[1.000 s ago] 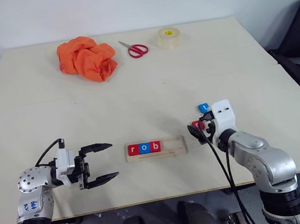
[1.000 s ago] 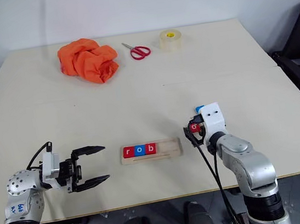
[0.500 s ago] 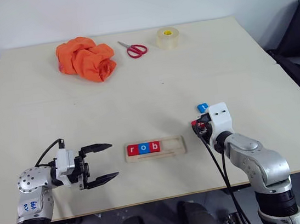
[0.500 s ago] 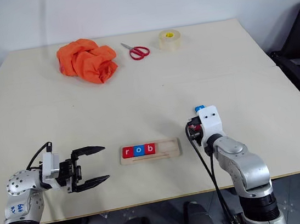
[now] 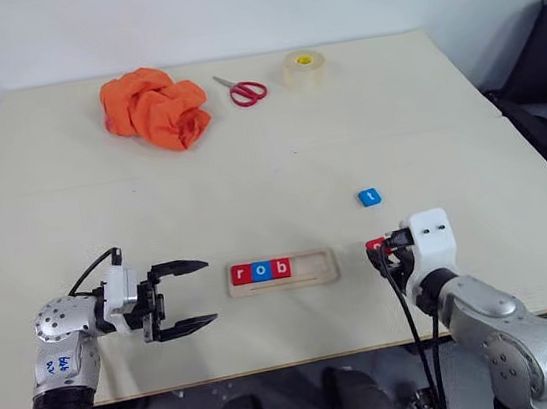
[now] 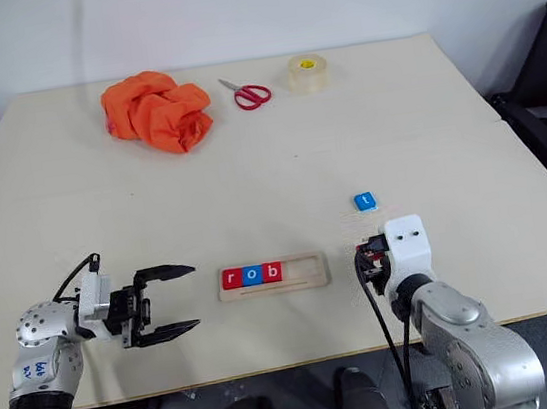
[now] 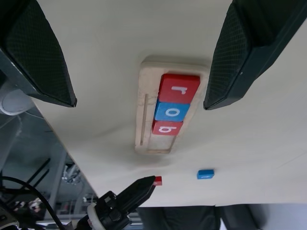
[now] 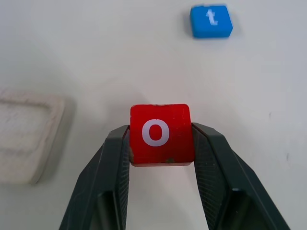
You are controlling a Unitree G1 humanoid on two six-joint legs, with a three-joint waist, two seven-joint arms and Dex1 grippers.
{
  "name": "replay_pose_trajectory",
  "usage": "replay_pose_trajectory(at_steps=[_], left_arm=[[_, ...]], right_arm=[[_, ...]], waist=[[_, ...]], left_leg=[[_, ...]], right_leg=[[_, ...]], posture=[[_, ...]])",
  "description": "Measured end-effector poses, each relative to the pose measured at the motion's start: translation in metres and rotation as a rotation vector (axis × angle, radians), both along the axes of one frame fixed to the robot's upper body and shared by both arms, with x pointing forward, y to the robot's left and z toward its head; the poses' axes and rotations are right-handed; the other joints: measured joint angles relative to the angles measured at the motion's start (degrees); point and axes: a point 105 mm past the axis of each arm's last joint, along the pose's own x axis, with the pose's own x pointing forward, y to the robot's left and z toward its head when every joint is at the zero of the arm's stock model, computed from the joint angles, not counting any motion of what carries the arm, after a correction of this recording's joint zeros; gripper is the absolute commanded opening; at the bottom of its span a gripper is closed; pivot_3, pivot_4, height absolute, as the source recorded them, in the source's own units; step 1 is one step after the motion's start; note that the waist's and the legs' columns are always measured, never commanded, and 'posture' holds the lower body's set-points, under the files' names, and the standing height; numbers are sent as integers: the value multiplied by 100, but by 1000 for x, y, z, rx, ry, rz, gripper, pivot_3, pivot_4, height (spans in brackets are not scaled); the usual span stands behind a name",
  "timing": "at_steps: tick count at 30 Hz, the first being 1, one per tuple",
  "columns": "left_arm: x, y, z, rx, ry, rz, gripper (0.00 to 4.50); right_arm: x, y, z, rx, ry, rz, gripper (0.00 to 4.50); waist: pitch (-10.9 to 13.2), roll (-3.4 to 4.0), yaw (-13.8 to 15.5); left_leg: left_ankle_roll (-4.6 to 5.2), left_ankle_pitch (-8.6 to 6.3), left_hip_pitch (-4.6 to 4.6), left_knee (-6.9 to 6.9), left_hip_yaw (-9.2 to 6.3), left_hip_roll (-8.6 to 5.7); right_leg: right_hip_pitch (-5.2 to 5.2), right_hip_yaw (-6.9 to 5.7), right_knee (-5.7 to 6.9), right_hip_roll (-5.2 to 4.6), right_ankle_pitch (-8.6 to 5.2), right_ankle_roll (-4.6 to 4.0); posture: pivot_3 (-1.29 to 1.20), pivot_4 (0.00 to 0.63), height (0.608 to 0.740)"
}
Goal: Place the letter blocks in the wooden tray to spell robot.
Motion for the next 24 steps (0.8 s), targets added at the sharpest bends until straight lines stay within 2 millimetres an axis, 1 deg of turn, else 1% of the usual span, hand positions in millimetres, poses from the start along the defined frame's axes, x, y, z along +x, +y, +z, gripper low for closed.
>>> replay_pose_trajectory(at_steps=[3, 5, 6, 8, 9, 12, 15, 19, 20, 22, 24], left_arm=[[2, 0, 1, -1, -2, 0, 4500], [2, 0, -1, -3, 9, 1, 4500], [3, 0, -2, -4, 14, 3, 4500], [4, 0, -3, -4, 17, 2, 4500], [5, -2, -1, -6, 10, -4, 4500], [7, -4, 2, -7, -7, -11, 4500], [7, -5, 2, -8, -8, -12, 4500], [7, -5, 2, -9, -11, -13, 4500], [7, -6, 2, -11, -12, -14, 4500], [6, -5, 1, -11, -9, -13, 4500], [5, -5, -1, -13, -4, -12, 4500]], right_arm=[[-1, 3, -3, 3, 24, 6, 1458], [-1, 3, -3, 3, 22, 2, 2177], [-1, 4, -3, 8, 22, 1, 2442], [-1, 4, -3, 13, 20, 1, 3111], [0, 4, -2, 13, 17, 1, 3538], [1, 4, 1, 4, 3, 15, 4467], [3, 2, 7, -28, -14, 58, 4467], [5, -7, 20, -143, -40, 191, 4467], [6, -10, 22, -184, -32, 255, 4467], [7, -22, 23, -255, -10, 324, 4467], [6, -26, 24, -304, 8, 422, 4467]], waist=[[0, 0, 10], [0, 0, 12], [0, 0, 13], [0, 0, 15], [0, 0, 15], [0, 0, 16], [0, 0, 11], [0, -1, 17], [1, 1, 17], [1, 0, 20], [1, 0, 22]], left_leg=[[0, 0, -1, 0, -1, -1], [0, 0, -3, -1, -1, -1], [0, 0, -4, -1, -1, -2], [0, 0, -5, -1, -1, -2], [0, 0, -5, -1, -1, -2], [0, 0, -5, -1, -1, -2], [0, 0, -4, -2, -1, -2], [0, -1, -4, -2, -2, -3], [1, -1, -5, -1, 0, -4], [2, -1, -4, -4, -3, -4], [2, -2, -5, -4, -2, -4]], right_leg=[[0, 0, -1, -1, -1, -2], [0, -1, -4, -1, -1, -2], [0, -1, -5, -1, -1, -1], [0, -1, -6, -1, -1, -1], [0, -1, -6, -1, -1, -1], [0, -1, -5, -1, 0, 0], [0, -1, -7, 0, -1, -1], [1, -2, -10, -1, -1, -1], [1, -2, -11, -2, 0, 0], [3, -3, -15, -1, 0, 0], [2, -3, -16, -1, 0, 1]], posture=[[0, 150, 740], [0, 150, 740], [0, 150, 740], [0, 150, 740], [0, 150, 740], [0, 150, 740], [0, 150, 740], [0, 150, 740], [0, 150, 740], [0, 150, 740], [0, 150, 740]])
